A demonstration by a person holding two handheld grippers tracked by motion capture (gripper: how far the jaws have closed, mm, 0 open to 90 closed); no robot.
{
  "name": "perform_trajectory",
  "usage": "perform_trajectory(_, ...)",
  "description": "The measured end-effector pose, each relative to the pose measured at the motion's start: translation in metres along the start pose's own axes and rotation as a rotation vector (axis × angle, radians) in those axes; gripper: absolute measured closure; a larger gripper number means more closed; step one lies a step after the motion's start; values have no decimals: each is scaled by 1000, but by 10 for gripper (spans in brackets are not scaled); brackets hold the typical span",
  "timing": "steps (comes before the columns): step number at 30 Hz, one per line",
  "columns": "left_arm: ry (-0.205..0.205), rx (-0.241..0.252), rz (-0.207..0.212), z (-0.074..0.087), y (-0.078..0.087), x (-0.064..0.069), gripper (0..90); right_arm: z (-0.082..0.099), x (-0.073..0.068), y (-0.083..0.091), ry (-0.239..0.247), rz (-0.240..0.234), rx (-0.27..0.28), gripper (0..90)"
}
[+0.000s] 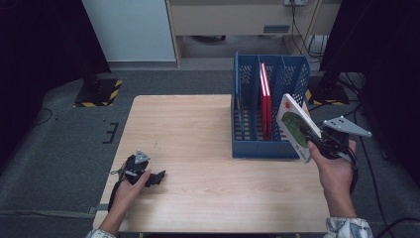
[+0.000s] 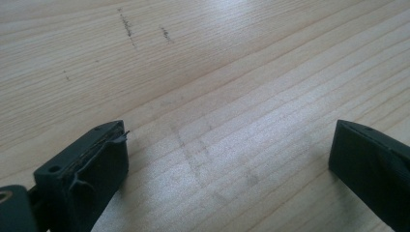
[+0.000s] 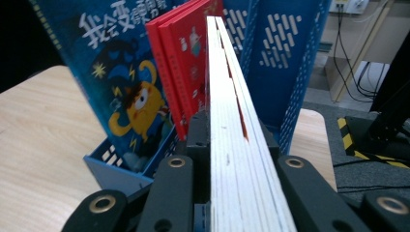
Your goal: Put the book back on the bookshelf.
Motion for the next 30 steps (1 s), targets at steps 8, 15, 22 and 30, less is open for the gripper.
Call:
perform_trajectory(8, -1, -2, -3, 0, 0, 0, 0, -11, 9, -12, -10, 36, 9, 761)
perform_trajectory(15, 2, -2, -4, 0, 0, 1, 0, -17, 18, -22, -25, 61, 19, 761)
perform_trajectory(22, 1, -2, -3, 0, 0, 1, 0, -20, 23, -34, -25, 95, 6, 761)
perform_trajectory(30, 0, -3, -3, 0, 0, 1, 0, -23, 30, -45, -30, 121, 1, 761)
Point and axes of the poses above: each handheld gripper's, and its own axes: y roughly backward along the jaws, z roughly out of its underside, x roughly to its right, the point moved 2 cm from there along -y, roughly forward along the jaws, and after that the axes turned 5 degrees about -y, right-handed, at the moved point
